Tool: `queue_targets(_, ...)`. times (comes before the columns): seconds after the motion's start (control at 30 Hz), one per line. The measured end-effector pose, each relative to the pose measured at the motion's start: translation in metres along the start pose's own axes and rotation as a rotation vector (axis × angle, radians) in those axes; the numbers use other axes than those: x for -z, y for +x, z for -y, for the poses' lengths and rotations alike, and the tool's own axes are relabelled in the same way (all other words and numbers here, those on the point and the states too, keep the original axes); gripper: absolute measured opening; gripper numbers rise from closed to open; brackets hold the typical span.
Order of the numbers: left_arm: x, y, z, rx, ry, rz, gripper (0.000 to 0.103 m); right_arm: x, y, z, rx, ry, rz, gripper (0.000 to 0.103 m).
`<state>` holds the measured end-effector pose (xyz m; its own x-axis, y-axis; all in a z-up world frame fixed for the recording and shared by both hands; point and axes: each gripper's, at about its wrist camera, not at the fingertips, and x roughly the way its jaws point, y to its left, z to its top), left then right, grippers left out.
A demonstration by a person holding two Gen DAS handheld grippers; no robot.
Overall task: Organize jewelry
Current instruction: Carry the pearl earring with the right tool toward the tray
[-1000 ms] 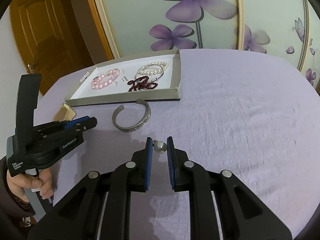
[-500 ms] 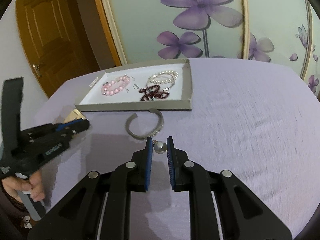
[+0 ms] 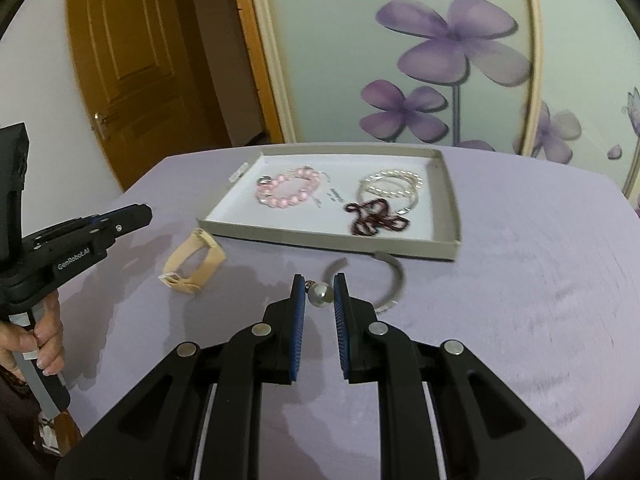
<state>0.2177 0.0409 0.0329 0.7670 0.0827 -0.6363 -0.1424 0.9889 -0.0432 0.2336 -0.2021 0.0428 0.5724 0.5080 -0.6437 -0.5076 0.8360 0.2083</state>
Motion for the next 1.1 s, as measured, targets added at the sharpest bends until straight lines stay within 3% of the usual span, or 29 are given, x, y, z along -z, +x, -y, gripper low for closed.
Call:
queue_targets(0.33, -0.001, 0.002, -0.017, -0.033, -0.013, 0.01, 0.014, -0.006, 0.007, -0.013, -0.007, -0.024, -0.005, 0.015)
queue_targets(1.1, 0.001, 0.016, -0.016, -0.022, -0.021, -0.031, 0.014, 0.0, 0.013, -0.005, -0.004, -0.005, -0.02, 0.015)
